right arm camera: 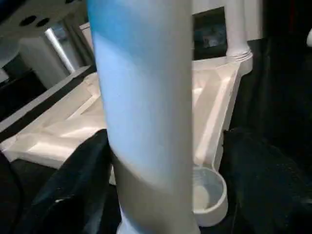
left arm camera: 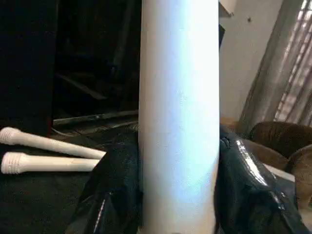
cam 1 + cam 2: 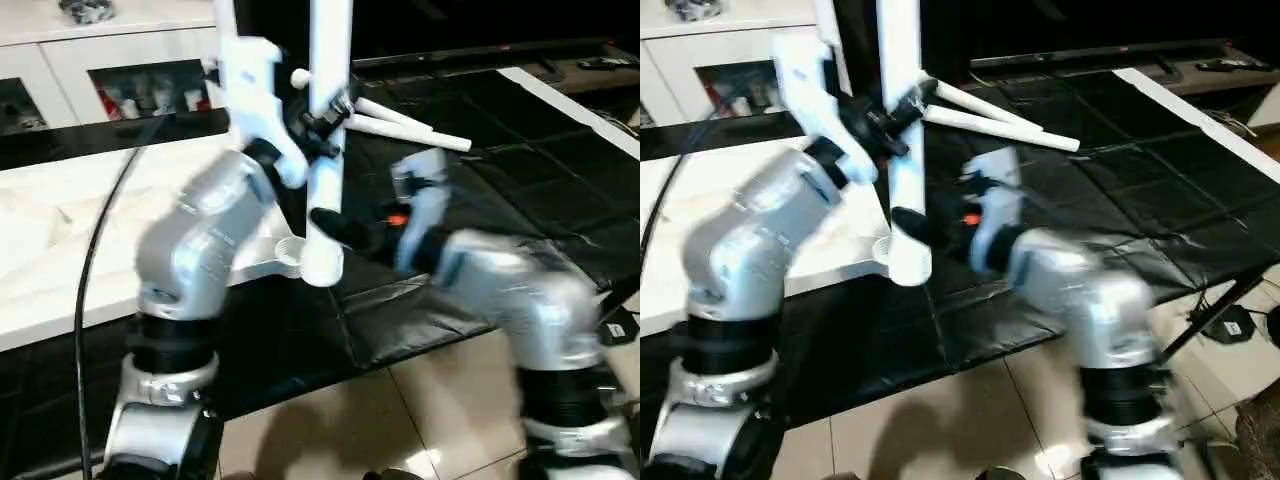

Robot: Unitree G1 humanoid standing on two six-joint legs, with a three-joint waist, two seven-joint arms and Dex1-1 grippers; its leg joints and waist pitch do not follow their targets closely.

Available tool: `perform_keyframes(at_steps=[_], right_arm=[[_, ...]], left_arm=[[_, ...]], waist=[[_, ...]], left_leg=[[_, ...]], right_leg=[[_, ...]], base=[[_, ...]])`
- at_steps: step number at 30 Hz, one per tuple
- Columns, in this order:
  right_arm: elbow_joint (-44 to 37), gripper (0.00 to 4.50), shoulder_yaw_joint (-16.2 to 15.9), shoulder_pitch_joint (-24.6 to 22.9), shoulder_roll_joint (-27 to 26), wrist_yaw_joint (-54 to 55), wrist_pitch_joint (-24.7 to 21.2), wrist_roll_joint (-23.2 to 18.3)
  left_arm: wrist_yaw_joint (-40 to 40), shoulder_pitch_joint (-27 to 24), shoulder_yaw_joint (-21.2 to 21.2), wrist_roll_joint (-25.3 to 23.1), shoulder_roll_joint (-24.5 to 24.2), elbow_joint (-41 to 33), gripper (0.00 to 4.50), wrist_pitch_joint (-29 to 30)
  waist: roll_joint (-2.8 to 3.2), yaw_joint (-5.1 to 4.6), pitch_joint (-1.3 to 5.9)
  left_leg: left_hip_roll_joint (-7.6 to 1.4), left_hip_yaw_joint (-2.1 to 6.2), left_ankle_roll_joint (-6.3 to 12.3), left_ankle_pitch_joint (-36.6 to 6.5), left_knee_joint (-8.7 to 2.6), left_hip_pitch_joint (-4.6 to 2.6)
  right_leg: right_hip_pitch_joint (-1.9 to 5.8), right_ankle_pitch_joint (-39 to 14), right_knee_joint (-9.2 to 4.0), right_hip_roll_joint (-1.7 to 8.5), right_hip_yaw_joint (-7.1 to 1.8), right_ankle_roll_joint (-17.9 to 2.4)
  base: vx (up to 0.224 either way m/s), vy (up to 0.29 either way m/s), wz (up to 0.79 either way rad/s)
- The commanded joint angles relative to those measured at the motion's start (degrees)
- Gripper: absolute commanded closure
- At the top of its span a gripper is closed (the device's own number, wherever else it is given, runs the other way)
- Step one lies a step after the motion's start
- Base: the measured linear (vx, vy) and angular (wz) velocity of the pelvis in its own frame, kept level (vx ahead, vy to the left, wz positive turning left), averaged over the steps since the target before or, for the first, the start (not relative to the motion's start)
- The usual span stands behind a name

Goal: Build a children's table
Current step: Move to table

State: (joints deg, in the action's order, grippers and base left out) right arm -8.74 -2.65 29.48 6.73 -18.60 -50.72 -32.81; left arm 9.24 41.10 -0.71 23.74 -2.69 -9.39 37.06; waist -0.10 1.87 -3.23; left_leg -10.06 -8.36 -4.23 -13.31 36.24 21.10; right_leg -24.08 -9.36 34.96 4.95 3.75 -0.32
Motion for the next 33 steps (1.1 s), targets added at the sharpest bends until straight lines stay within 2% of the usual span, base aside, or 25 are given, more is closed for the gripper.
perform_keyframes(at_steps=[1, 3, 4, 6, 15, 19, 20, 23, 27, 30, 32, 33], right_arm=[[1.3, 1.25, 0.7, 0.9, -0.7, 1.6, 0.7, 1.2], [2.6, 1.43, 1.1, 1.1, -1.7, 2.1, 0.6, 1.0], [3.0, 1.53, 1.4, 1.1, -2.1, 2.2, 0.0, 0.5], [3.2, 1.65, 1.5, 1.0, -2.3, 2.3, -0.4, 0.3], [4.4, 2.34, 1.1, 1.0, -2.4, 2.1, -0.1, 0.9], [5.2, 2.46, 1.3, 1.6, -2.5, 2.0, 0.4, 1.0], [5.7, 2.46, 1.5, 1.9, -2.7, 1.9, 0.6, 0.9], [5.8, 2.50, 1.6, 2.1, -2.7, 1.8, 0.7, 0.8], [6.1, 2.51, 1.6, 2.2, -2.6, 1.6, 0.8, 0.8], [6.4, 2.51, 1.8, 2.4, -2.5, 1.4, 1.0, 0.8], [7.0, 2.51, 1.9, 2.8, -2.4, 0.8, 1.5, 0.9], [7.0, 2.51, 1.9, 2.8, -2.4, 0.8, 1.5, 0.9]], left_arm=[[-0.5, 0.9, -0.9, -1.3, -0.2, -1.1, 2.75, -0.7], [-0.8, 0.9, -1.0, -1.6, -0.3, -1.1, 2.75, -0.7], [-0.8, 1.0, -1.0, -1.8, -0.3, -1.1, 2.75, -0.9], [-0.9, 1.1, -0.9, -2.1, -0.4, -1.1, 2.75, -1.0], [-1.0, 1.5, -1.4, -4.3, -0.8, -0.3, 2.75, -2.6], [-0.9, 1.5, -1.4, -4.4, -0.7, -0.2, 2.75, -2.8], [-0.9, 1.6, -1.4, -4.6, -0.6, 0.1, 2.75, -3.2], [-0.9, 1.6, -1.4, -4.7, -0.6, 0.2, 2.75, -3.4], [-1.0, 1.8, -0.9, -4.9, -0.4, 0.6, 2.75, -4.0], [-1.2, 1.8, -0.3, -4.5, -0.1, 0.6, 2.75, -3.7], [-0.4, 1.9, 0.9, -2.2, 0.5, 0.7, 2.75, -2.3], [-0.4, 1.9, 1.0, -2.1, 0.5, 0.7, 2.19, -2.3]], waist=[[-0.55, -0.19, 4.02], [-0.52, -0.18, 4.07], [-0.20, -0.11, 4.03], [-0.38, -0.17, 4.07], [-0.33, -0.12, 4.09], [-0.26, -0.11, 4.11], [-0.49, -0.16, 4.16], [-0.44, -0.13, 4.16], [-0.45, -0.09, 4.21], [-0.48, -0.09, 4.18], [-0.49, -0.08, 4.14], [-0.51, -0.10, 4.14]], left_leg=[[-1.65, -0.31, 0.29, -0.5, -4.53, 0.39], [-1.59, -0.29, 0.27, -0.2, -4.51, 0.40], [-1.59, -0.25, 0.13, -0.2, -4.53, 0.39], [-1.56, -0.29, 0.18, -0.3, -4.54, 0.42], [-1.59, -0.29, 0.21, -0.5, -4.54, 0.36], [-1.61, -0.25, 0.22, -0.3, -4.53, 0.34], [-1.57, -0.26, 0.39, -0.1, -4.48, 0.40], [-1.57, -0.30, 0.53, 0.0, -4.45, 0.37], [-1.61, -0.29, 0.95, 1.4, -4.38, 0.35], [-1.61, -0.32, 1.03, 1.0, -4.41, 0.36], [-1.62, -0.33, 0.95, 0.4, -4.42, 0.34], [-1.59, -0.36, 0.87, 0.2, -4.40, 0.39]], right_leg=[[3.90, -10.4, -3.54, 2.26, -2.44, -9.5], [3.97, -9.7, -3.44, 2.27, -2.46, -9.4], [3.99, -9.5, -3.42, 2.28, -2.45, -9.5], [4.04, -8.8, -3.43, 2.20, -2.45, -9.6], [4.13, -8.2, -3.34, 2.23, -2.45, -10.1], [4.12, -7.8, -3.27, 2.24, -2.45, -10.3], [4.21, -7.6, -3.21, 2.25, -2.45, -10.4], [4.17, -7.9, -3.25, 2.28, -2.47, -10.4], [4.19, -6.1, -3.02, 2.28, -2.46, -10.9], [4.22, -6.6, -3.08, 2.29, -2.46, -11.1], [4.19, -7.6, -3.18, 2.33, -2.45, -11.0], [4.18, -7.9, -3.21, 2.34, -2.46, -11.0]], base=[[0.000, 0.000, 0.00], [0.000, 0.000, 0.00], [0.000, 0.000, 0.00], [0.000, 0.000, 0.00], [0.000, 0.000, 0.00], [0.000, 0.000, 0.00], [0.000, 0.000, 0.00], [0.000, 0.000, 0.00], [0.000, 0.000, 0.00], [0.000, 0.000, 0.00], [0.000, 0.000, 0.00], [0.000, 0.000, 0.00]])
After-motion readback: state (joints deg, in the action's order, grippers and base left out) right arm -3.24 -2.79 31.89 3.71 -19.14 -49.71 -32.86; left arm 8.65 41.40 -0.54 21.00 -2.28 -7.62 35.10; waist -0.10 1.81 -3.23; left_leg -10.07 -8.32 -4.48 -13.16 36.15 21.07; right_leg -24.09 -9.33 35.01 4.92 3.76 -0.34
